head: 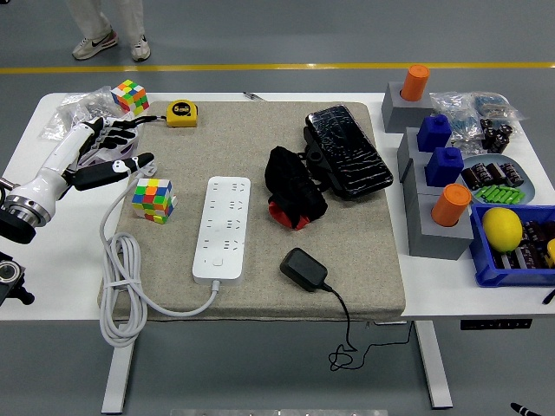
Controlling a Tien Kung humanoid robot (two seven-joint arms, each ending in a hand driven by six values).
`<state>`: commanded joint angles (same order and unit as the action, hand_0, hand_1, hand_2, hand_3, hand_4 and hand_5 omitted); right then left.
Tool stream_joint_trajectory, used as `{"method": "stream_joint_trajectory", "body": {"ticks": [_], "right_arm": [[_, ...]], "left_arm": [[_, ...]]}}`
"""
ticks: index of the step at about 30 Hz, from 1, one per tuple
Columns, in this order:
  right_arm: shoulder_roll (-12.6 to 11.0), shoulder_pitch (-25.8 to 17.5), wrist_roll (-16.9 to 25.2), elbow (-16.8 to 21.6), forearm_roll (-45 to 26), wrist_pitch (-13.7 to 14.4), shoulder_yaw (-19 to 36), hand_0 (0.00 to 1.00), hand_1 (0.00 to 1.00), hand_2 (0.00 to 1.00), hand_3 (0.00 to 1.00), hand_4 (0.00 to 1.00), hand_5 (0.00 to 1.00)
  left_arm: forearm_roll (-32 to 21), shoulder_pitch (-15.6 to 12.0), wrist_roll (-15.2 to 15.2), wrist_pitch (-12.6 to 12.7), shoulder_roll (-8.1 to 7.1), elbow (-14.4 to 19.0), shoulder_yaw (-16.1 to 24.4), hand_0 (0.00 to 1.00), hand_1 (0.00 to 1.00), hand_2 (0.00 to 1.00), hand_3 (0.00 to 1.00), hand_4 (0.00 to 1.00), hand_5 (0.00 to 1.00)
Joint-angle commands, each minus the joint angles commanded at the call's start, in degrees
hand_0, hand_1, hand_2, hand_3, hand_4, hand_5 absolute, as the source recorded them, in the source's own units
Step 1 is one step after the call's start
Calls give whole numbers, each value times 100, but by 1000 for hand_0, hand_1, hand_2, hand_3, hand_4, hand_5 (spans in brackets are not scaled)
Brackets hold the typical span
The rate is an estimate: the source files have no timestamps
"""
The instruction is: Pull the plug out and thorw away
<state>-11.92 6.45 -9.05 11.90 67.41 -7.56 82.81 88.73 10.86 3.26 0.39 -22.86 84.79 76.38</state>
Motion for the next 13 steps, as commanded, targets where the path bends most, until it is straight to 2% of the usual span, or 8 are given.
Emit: {"method": "stream_joint_trajectory", "body": {"ticks": [13], "right_arm": [[9, -14, 2, 8, 33, 3, 141, 634, 626, 623, 570, 993, 470]], "left_arm": [[6, -41, 1, -20, 63, 16, 150, 722, 737, 721, 748, 948, 517]]}}
